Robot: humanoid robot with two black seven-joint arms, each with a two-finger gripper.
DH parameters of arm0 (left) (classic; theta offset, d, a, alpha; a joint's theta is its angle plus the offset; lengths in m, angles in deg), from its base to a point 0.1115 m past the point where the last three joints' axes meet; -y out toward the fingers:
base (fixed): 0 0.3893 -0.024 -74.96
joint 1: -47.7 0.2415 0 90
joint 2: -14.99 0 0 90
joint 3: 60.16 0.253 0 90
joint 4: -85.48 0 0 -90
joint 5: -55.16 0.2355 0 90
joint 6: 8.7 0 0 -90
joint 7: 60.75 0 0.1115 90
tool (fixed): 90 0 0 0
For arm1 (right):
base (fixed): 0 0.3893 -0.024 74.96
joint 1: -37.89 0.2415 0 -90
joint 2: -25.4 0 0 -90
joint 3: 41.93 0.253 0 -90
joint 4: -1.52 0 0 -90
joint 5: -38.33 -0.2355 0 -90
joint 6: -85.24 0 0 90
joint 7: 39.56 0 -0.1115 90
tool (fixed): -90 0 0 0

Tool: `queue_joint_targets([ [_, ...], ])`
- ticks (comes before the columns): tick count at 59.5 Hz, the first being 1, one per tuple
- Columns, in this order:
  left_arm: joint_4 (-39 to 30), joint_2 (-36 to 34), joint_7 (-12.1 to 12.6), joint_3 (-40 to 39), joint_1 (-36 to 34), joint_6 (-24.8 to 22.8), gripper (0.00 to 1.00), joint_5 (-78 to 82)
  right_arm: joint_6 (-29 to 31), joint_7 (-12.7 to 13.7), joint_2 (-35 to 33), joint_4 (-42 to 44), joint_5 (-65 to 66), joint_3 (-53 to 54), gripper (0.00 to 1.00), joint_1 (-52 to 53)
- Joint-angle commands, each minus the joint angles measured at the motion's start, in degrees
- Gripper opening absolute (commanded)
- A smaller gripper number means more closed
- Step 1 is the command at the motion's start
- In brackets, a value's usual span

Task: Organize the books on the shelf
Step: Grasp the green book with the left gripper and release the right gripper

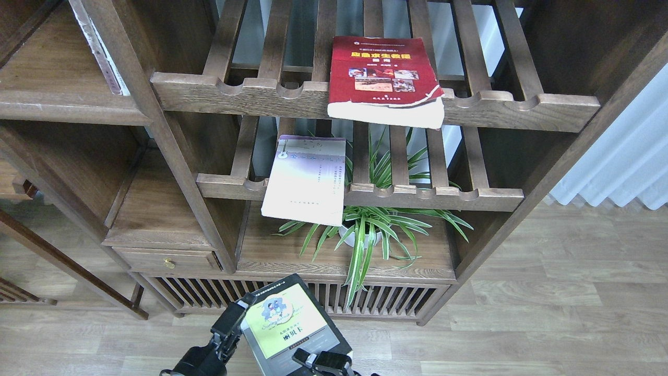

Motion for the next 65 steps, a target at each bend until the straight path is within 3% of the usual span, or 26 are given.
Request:
queue_joint_targets([
  [1, -0.09, 0.10, 0.19, 0.81, -0.08, 0.00, 0.70, 0.00, 0.00, 0.00, 0.00, 0.00, 0.00, -0.10, 0.10, -0.11],
  [13, 0.00, -0.08, 0.28, 0.81, -0.08, 0.00, 0.61, 0.08, 0.00, 0.08, 0.00, -0.09, 0.08, -0.19, 0.10, -0.37],
  [22, 0.09, -0.16, 0.02, 0.81, 0.36, 0.00, 0.37, -0.09, 0.00, 0.26, 0.00, -0.09, 0.35, -0.54, 0.10, -0.46],
  [30, 0.00, -0.34, 0.19, 0.90, 0.45, 0.00, 0.31, 0.08, 0.00, 0.44, 0.00, -0.09, 0.35, -2.47, 0.10, -0.73],
  [37, 0.00, -0.60, 0.02, 1.69, 0.45, 0.00, 0.10, 0.08, 0.00, 0.44, 0.00, -0.09, 0.35, -2.74, 0.10, -0.99],
  [51, -0.62, -2.18, 0.28, 3.80, 0.10, 0.00, 0.06, 0.08, 0.00, 0.26, 0.00, 0.00, 0.26, -2.21, 0.11, -0.99],
  [58, -0.88, -4.12, 0.46, 3.80, 0.19, 0.00, 0.06, 0.08, 0.00, -0.35, 0.00, 0.00, 0.26, -2.12, 0.28, -0.90],
  [64, -0.97, -5.61, 0.46, 3.80, 0.27, 0.00, 0.06, 0.08, 0.00, -0.44, 0.00, 0.00, 0.35, -2.03, 0.51, -0.99],
  [65, -0.97, -5.87, 0.46, 3.71, 0.27, 0.00, 0.06, 0.08, 0.00, -0.44, 0.00, -0.09, 0.26, -2.03, 0.59, -0.99],
])
